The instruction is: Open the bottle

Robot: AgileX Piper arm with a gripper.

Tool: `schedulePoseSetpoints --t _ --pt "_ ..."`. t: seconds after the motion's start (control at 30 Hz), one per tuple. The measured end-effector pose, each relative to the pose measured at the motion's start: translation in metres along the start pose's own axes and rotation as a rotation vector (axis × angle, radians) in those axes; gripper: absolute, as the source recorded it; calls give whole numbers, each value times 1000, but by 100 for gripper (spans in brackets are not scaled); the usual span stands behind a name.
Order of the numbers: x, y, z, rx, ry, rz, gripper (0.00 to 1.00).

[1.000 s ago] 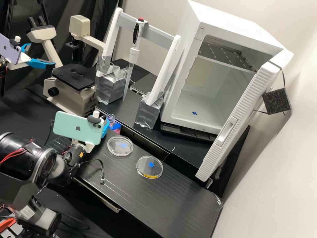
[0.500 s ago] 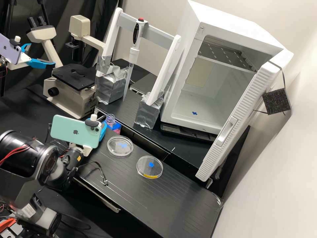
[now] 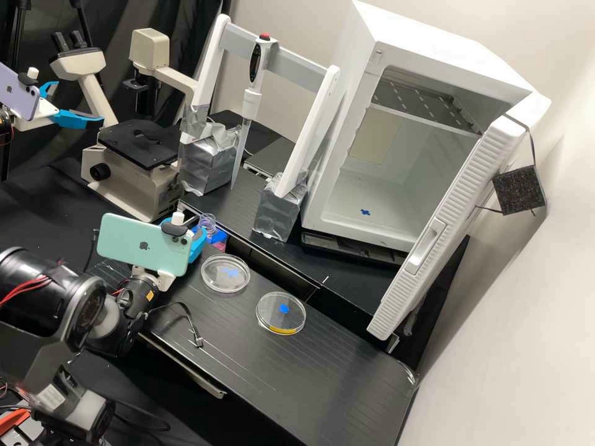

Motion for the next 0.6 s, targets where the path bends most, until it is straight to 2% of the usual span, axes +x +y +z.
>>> schedulePoseSetpoints --t 0.17,0.3,0.4,0.47,0.5,0.6 --pt "-14 6 -10 -7 64 44 100" --pt "-26 18 -25 1 103 194 100" --pt "-34 30 -33 26 146 307 100" --pt "-35 35 -32 46 169 336 100" --pt "-35 37 -30 68 173 338 100" --pt "-35 42 -25 95 171 351 100"
